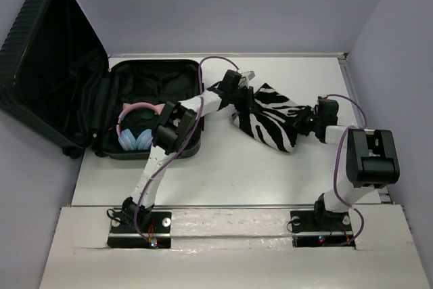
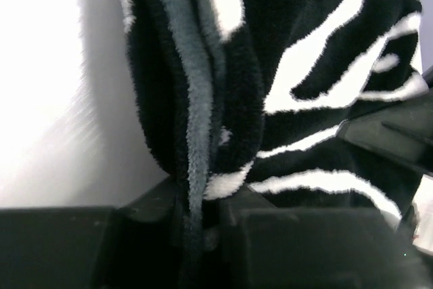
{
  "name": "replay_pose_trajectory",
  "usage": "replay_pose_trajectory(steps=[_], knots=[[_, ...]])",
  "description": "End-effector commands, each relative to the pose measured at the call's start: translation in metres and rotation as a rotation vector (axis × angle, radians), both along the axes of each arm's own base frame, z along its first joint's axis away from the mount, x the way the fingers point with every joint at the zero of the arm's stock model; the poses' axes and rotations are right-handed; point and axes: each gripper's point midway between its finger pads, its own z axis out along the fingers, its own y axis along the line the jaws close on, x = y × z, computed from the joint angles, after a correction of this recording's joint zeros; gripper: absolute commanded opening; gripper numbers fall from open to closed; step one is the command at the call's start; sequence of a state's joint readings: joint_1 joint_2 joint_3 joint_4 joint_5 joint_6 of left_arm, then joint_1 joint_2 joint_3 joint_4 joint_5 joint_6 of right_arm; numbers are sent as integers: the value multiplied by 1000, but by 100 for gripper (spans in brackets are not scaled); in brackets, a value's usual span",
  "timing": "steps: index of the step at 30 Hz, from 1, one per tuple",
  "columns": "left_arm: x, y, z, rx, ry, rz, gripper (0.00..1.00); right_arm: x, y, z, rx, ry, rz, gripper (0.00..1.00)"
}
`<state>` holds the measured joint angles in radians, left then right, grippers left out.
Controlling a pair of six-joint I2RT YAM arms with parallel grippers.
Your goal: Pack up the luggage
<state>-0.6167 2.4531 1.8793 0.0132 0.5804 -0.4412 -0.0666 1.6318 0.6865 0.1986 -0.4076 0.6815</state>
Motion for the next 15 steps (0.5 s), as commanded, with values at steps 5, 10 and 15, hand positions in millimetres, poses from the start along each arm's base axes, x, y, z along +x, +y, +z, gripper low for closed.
replay_pose_trajectory(steps=[5,10,15], knots=[[-12,11,77,8,-71,37,6,19,19,72,94,-268,87,7],[0,18,156,-88,-169,65,6,27,28,120,117,-361,121,7],[20,52,225,-155,-233,113,6,48,64,168,114,-429,190,7]])
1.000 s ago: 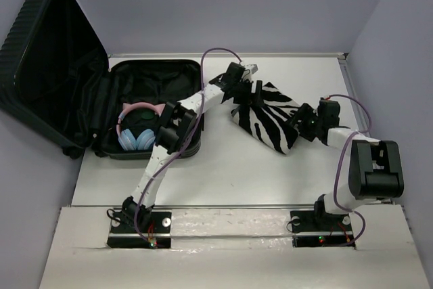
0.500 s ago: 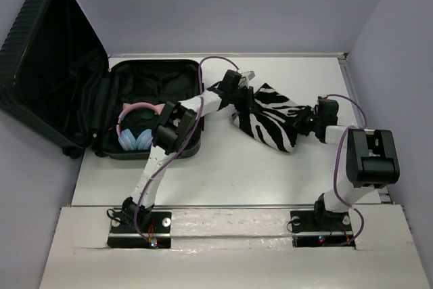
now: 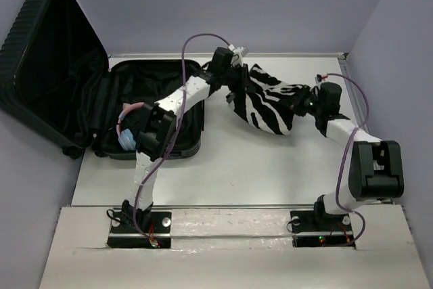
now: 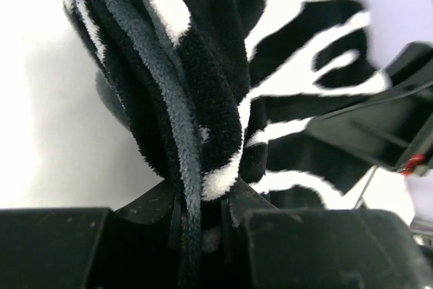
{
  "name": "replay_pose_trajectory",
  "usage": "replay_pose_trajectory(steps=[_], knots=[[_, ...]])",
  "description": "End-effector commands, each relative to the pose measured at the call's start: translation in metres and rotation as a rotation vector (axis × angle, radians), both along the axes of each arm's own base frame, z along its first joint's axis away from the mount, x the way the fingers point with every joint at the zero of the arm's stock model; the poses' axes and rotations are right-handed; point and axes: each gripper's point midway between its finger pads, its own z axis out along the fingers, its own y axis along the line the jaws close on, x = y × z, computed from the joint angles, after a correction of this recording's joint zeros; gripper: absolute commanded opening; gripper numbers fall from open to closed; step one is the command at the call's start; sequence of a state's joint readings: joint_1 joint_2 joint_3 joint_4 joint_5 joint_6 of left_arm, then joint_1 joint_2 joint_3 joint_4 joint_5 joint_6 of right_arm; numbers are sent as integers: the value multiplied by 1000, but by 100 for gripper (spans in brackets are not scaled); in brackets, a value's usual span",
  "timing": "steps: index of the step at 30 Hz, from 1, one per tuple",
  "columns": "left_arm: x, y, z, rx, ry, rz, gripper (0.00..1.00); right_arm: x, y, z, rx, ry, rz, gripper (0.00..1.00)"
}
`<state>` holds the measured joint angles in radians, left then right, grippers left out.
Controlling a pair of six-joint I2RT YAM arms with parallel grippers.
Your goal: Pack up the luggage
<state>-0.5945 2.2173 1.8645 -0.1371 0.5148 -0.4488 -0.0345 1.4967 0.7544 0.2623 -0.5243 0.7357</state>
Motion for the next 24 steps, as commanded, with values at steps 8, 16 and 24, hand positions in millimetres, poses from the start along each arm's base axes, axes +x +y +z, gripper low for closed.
replay_pose_trajectory(steps=[8,16,24], knots=[[53,189,200,-84,-309,347,6,65,156,157,81,-317,262,7],[32,375,159,222,-317,889,6,70,294,131,5,-278,475,10],[-41,473,127,588,-281,1209,99,82,346,64,-224,-206,582,100]])
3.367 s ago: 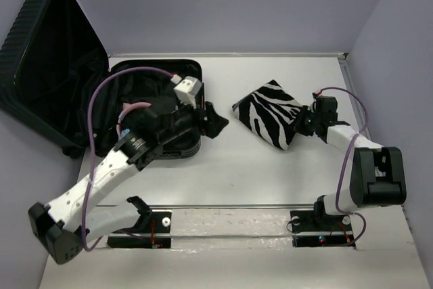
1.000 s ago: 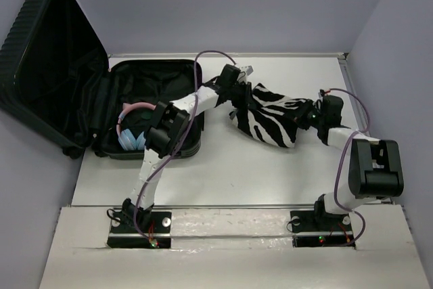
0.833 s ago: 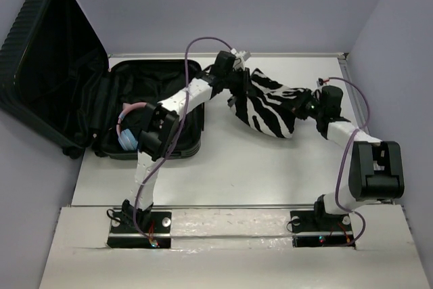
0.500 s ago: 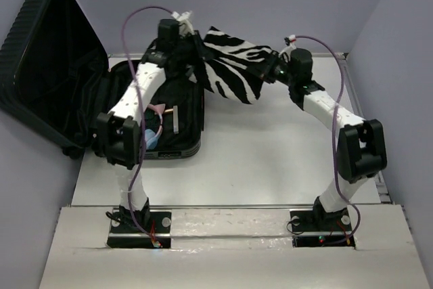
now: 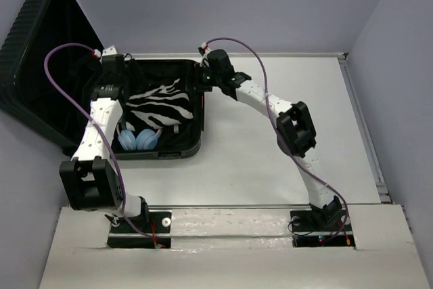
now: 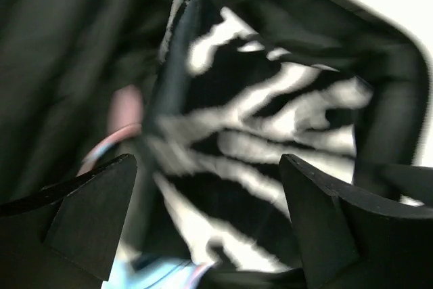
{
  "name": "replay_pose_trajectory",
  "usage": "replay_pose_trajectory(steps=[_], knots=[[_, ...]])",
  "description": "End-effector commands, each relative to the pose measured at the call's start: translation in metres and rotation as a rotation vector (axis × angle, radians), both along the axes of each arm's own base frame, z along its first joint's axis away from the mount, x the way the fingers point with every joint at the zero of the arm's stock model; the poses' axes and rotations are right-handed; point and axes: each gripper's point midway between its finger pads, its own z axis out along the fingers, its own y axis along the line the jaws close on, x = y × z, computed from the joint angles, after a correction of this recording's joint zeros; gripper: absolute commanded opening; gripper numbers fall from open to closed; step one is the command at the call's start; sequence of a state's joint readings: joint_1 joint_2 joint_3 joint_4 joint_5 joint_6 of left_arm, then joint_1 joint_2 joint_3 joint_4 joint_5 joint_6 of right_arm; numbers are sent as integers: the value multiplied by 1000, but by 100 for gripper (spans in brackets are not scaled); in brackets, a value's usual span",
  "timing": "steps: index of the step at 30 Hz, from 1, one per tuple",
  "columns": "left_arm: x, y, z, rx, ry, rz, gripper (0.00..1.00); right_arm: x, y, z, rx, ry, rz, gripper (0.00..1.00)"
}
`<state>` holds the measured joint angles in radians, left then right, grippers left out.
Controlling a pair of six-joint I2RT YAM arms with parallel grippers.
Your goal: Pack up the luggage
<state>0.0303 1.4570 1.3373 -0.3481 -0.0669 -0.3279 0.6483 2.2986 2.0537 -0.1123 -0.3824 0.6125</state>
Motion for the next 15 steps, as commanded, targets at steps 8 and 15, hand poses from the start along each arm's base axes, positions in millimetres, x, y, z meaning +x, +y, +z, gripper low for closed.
replay_pose_trajectory(steps=[8,15], knots=[[-98,30,120,167,-278,197,99,1,-28,32,-114,-87,3,100],[-239,91,148,244,-466,591,86,-66,-49,75,-94,-197,174,100]])
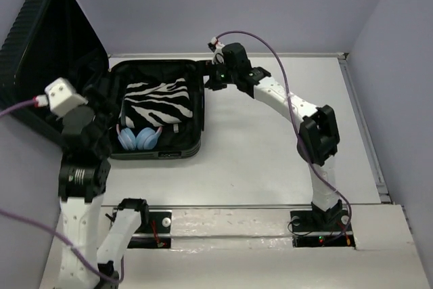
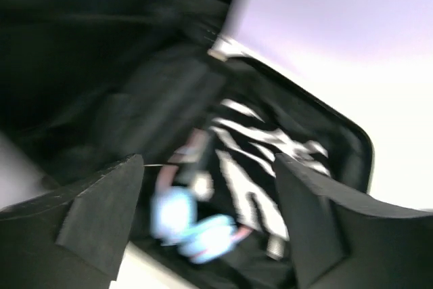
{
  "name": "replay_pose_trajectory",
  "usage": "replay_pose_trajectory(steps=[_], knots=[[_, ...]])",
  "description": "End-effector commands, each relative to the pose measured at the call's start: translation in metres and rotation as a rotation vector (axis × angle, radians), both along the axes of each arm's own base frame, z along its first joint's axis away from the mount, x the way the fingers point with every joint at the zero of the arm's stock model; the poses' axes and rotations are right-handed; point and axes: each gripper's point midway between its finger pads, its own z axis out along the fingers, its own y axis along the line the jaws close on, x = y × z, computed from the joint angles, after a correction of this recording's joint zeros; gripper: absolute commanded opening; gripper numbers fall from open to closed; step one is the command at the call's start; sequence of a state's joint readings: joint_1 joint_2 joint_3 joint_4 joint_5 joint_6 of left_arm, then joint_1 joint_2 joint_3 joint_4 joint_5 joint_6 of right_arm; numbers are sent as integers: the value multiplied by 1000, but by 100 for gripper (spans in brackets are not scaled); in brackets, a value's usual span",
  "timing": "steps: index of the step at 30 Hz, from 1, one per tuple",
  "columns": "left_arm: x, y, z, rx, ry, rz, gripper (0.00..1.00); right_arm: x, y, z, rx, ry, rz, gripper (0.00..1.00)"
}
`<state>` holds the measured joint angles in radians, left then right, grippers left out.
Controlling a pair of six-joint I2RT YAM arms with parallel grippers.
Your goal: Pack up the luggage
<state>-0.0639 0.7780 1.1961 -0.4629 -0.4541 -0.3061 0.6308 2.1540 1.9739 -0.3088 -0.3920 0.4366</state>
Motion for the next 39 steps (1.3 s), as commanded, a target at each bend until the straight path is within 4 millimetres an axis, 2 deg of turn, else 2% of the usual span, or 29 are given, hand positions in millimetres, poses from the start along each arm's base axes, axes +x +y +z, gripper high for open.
replay_pose_trajectory(steps=[1,2,3,4,6,8,9,10,11,12,13,14,19,21,22,24,28,32,35,39], knots=[[-85,63,2,46,-68,398,85,-52,-21,90,83,-192,131,100],[-101,75,-1,70,-55,487,85,-59,-26,97,99,-216,131,100],[-108,79,-2,79,-47,520,84,-72,-34,75,75,-183,139,100],[-115,86,-8,106,-12,580,84,-87,-44,103,118,-243,145,100],[-118,92,-15,141,35,643,86,-106,-55,102,120,-243,163,100],[-123,100,-11,174,22,728,87,-126,-67,98,115,-247,184,100],[-123,102,-10,203,40,736,88,-131,-71,94,105,-257,198,100],[-119,102,-1,188,-7,753,88,-137,-76,80,83,-238,200,100],[-113,103,2,199,-7,766,90,-140,-79,77,77,-243,204,100],[-105,106,-1,274,87,794,93,-145,-83,81,79,-260,207,100],[-99,108,1,268,80,825,95,-147,-84,79,75,-260,208,100],[-98,114,7,310,127,857,96,-150,-87,78,72,-260,210,100],[-75,115,28,316,138,887,95,-152,-93,78,45,-258,195,100],[-69,116,27,338,174,910,95,-153,-94,80,46,-264,196,100],[-60,116,21,351,199,909,93,-153,-95,82,43,-272,189,100],[-55,118,15,356,215,921,90,-150,-98,80,25,-277,172,100],[-61,134,-13,334,248,967,73,-139,-102,69,-21,-275,130,100],[-61,144,-40,362,324,983,68,-134,-103,58,-46,-258,109,100],[-56,151,-51,335,335,987,66,-131,-104,56,-58,-260,96,99],[-43,154,-57,347,373,971,52,-133,-102,54,-55,-253,116,99]])
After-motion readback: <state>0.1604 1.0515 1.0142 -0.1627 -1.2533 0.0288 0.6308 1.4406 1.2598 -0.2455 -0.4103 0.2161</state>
